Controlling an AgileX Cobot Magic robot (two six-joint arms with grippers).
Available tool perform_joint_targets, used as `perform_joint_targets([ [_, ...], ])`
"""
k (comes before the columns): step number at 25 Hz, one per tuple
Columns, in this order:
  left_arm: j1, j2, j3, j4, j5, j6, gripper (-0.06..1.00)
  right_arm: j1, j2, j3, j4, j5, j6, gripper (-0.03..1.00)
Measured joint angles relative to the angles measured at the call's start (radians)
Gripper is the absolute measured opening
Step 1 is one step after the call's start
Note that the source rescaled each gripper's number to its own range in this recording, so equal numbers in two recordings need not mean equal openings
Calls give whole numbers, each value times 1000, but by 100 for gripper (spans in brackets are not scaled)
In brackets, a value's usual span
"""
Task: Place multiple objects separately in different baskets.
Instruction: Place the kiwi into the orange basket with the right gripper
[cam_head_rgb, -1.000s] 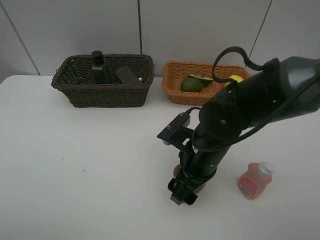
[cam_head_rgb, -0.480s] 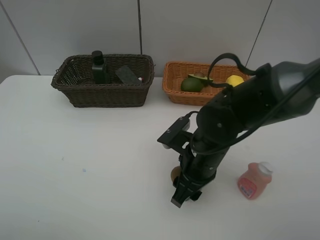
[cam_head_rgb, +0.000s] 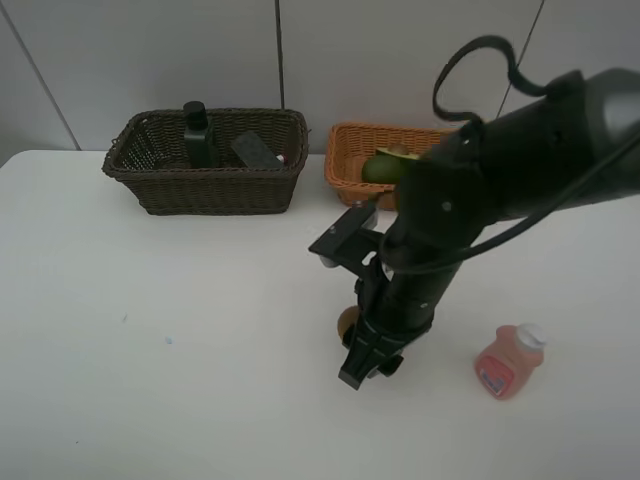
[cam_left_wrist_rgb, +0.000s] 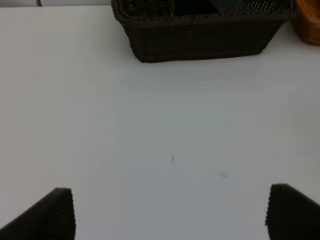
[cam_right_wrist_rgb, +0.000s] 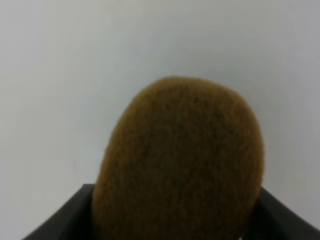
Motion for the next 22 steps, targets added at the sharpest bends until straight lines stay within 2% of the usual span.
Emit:
perform_joint_targets([
  [4, 0, 0, 0, 0, 0, 0, 100, -50, -33, -128, -55, 23, 7, 46],
  [7, 0, 0, 0, 0, 0, 0, 100, -162, -5, -228, -66, 7, 7, 46],
  [13, 0, 0, 0, 0, 0, 0, 100, -430, 152, -418, -80, -98, 7, 46],
  [16, 0, 0, 0, 0, 0, 0, 100, -526, 237, -485, -55, -126, 7, 46],
  [19, 0, 0, 0, 0, 0, 0, 100, -583, 298, -522, -9, -140, 8, 46],
  [20, 0, 0, 0, 0, 0, 0, 100, -592, 309, -523, -3, -146, 10, 54],
  [22, 0, 0, 0, 0, 0, 0, 100, -595, 319, -523, -1, -146, 10, 80],
])
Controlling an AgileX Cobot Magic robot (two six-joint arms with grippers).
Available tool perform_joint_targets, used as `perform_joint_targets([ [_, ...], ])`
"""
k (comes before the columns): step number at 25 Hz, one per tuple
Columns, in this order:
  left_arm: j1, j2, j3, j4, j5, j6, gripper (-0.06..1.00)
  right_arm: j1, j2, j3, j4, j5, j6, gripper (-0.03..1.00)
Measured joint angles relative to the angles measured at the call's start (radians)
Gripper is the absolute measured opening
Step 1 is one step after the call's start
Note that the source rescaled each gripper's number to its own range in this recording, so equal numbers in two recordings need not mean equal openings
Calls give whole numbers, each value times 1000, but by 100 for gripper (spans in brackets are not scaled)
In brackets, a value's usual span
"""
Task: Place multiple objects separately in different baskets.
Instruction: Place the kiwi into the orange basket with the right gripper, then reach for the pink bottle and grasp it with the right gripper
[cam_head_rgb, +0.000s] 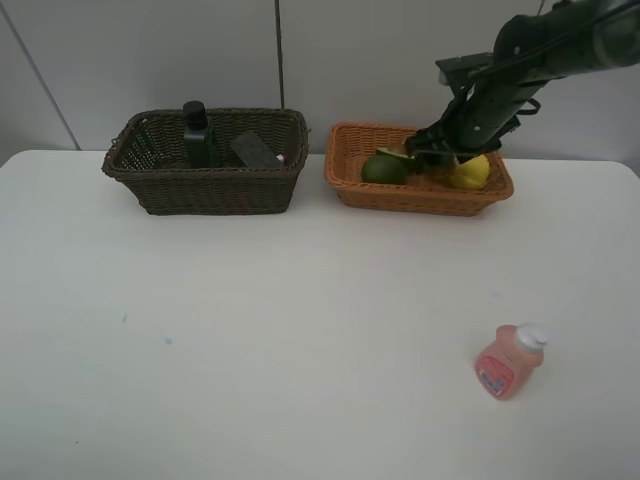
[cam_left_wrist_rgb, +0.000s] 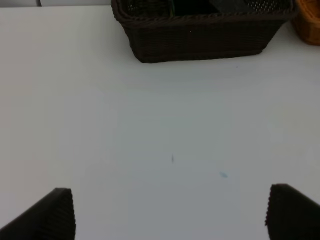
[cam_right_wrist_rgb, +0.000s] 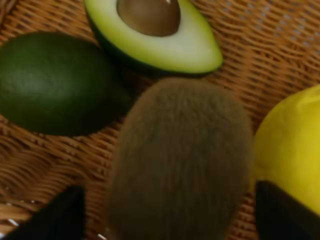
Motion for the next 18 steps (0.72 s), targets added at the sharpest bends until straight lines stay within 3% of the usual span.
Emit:
perform_joint_targets([
  [2, 0, 0, 0, 0, 0, 0, 100, 0, 1, 0, 5, 4, 1, 93],
  [4, 0, 0, 0, 0, 0, 0, 100, 0, -8, -6, 14, 36, 11, 97],
  [9, 0, 0, 0, 0, 0, 0, 100, 0, -109, -10, 36, 236, 54, 98],
  [14, 0, 0, 0, 0, 0, 0, 100, 0, -259, -6, 52, 526, 103, 99],
  [18, 0, 0, 0, 0, 0, 0, 100, 0, -368, 50, 54, 617, 132, 99],
])
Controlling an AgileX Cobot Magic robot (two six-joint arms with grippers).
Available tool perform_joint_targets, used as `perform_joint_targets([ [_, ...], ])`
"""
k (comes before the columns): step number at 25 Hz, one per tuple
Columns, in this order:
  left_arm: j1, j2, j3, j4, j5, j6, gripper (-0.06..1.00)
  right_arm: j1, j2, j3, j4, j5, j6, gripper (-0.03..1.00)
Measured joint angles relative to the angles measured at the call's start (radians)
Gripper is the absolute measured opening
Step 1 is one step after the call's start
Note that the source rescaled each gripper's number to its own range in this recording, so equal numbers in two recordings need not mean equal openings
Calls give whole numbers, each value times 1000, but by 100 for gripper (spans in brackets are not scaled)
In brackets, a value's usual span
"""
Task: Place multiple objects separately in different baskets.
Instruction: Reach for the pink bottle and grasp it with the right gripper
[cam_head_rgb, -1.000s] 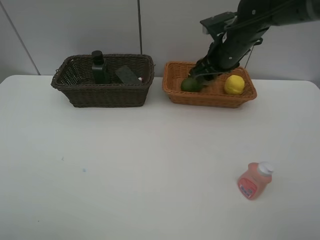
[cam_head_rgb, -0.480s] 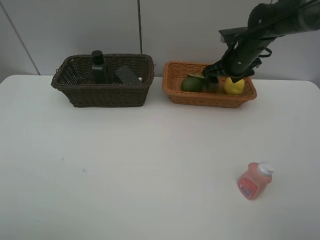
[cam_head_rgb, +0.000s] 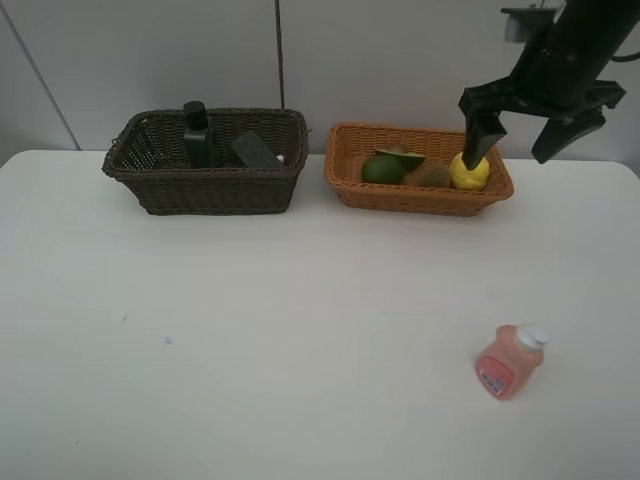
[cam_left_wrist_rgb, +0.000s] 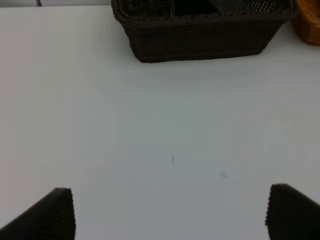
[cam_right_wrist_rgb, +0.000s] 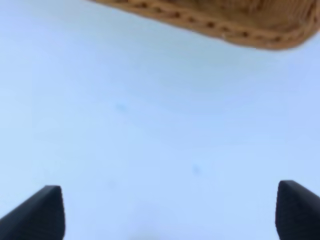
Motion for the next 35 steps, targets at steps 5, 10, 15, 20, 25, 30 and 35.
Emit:
perform_joint_targets([
  [5, 0, 0, 0, 0, 0, 0, 100, 3, -180, 173, 43, 10, 63, 100],
  [10, 0, 0, 0, 0, 0, 0, 100, 102, -321, 349, 56, 15, 75, 100],
  [15, 0, 0, 0, 0, 0, 0, 100, 245, -347, 478, 56, 17, 76, 100],
  [20, 0, 0, 0, 0, 0, 0, 100, 283, -348, 574, 23, -13, 77, 100],
  [25, 0, 0, 0, 0, 0, 0, 100, 288, -348, 662, -23, -119, 77, 100],
  [30, 0, 0, 0, 0, 0, 0, 100, 285, -349, 708, -67, -188, 77, 100],
  [35, 0, 0, 0, 0, 0, 0, 100, 242, -349, 729, -113, -227, 77, 100],
])
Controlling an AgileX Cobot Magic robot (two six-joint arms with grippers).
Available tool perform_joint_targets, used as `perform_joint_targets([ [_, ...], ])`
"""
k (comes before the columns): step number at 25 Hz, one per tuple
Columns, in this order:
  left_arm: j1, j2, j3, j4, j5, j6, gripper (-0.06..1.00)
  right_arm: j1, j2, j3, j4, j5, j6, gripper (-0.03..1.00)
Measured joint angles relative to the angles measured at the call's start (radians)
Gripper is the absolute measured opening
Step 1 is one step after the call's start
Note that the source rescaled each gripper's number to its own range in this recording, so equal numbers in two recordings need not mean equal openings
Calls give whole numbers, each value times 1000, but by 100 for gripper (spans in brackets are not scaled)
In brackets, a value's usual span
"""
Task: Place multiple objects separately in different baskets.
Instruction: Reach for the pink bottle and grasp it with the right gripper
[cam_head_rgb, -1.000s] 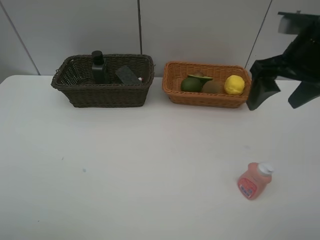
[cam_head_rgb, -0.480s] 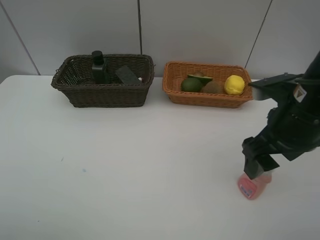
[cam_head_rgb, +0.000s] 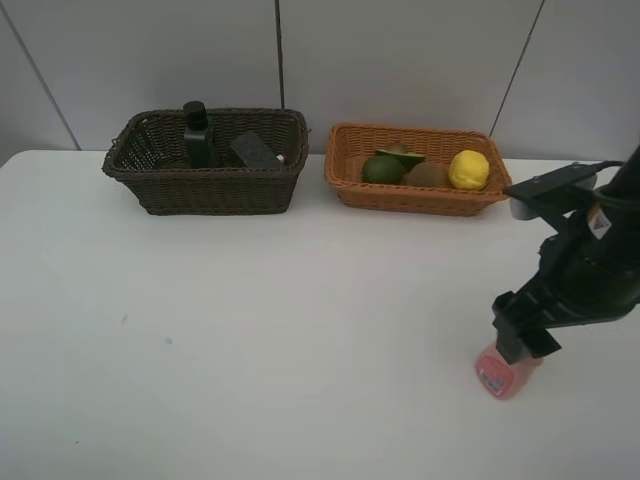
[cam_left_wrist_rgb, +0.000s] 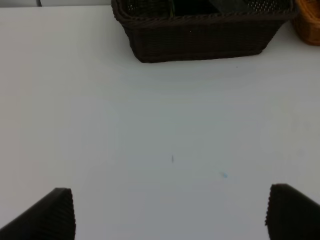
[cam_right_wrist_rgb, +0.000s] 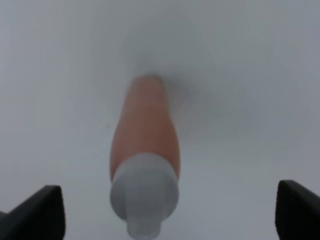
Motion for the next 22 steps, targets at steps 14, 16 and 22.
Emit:
perform_joint_targets([
  [14, 0, 0, 0, 0, 0, 0, 100, -47, 94, 3, 18, -65, -48, 100],
  [16, 0, 0, 0, 0, 0, 0, 100, -47, 116, 8, 15, -79, -50, 100],
  [22, 0, 0, 0, 0, 0, 0, 100, -47, 177, 17, 14, -113, -52, 100],
])
